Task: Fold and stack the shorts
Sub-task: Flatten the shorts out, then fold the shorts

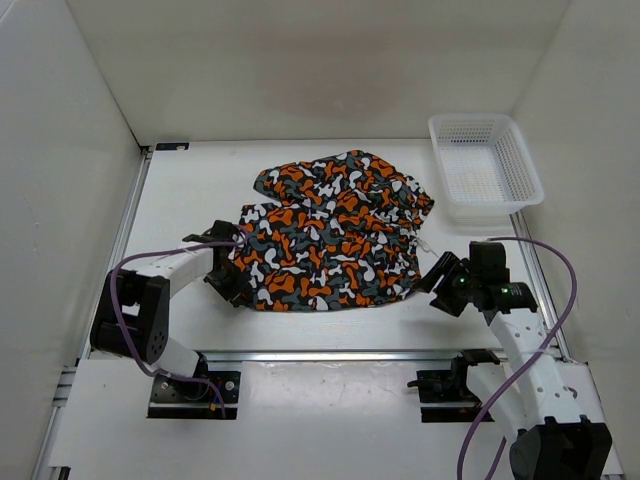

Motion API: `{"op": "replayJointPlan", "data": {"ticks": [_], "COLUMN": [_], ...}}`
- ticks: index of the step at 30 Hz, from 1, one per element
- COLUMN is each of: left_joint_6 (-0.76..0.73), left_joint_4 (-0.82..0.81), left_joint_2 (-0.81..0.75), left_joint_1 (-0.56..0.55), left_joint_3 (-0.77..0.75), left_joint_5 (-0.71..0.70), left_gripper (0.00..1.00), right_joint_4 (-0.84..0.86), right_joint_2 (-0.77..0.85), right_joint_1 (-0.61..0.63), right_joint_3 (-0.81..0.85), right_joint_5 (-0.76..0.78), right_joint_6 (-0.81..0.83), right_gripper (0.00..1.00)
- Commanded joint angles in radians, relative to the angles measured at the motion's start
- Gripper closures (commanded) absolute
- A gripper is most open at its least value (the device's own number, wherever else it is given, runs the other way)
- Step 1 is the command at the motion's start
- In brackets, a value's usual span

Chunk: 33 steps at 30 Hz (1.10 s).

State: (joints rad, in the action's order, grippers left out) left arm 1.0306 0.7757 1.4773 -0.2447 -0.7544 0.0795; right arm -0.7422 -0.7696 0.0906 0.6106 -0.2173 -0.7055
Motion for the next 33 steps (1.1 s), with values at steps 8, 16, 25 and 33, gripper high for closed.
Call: {"op": "replayJointPlan", "data": {"ticks": [8, 16, 25, 33], "left_joint_6": [-0.044, -0.053, -0.09, -0.256], "left_joint_4": [-0.036, -0.036, 0.025, 0.388], "left_joint_2": [0.015, 0.015, 0.006, 0.067], "left_joint_1": [-0.015, -0.024, -0.024, 0.028], "left_joint_3": [-0.115, -0.135, -0.253, -1.025], "left_joint_5": [-0.034, -0.034, -0.049, -0.265], "left_gripper": [0.9, 0.9, 0.9, 0.9], "right_joint_4": [0.255, 0.421, 0.511, 0.172], "right_joint_2": [-0.182, -0.436, -0.684, -0.611], "right_joint_1": [-0.002, -0.002, 0.017, 0.017], "right_joint_3": [-0.081, -0.051, 0.089, 0.778], "right_joint_5": [-0.033, -0.01, -0.011, 0.107], "right_joint_6": [-0.101, -0.062, -0.032, 0.168], "right_gripper": [0.36, 0.4, 1.0, 1.0]}}
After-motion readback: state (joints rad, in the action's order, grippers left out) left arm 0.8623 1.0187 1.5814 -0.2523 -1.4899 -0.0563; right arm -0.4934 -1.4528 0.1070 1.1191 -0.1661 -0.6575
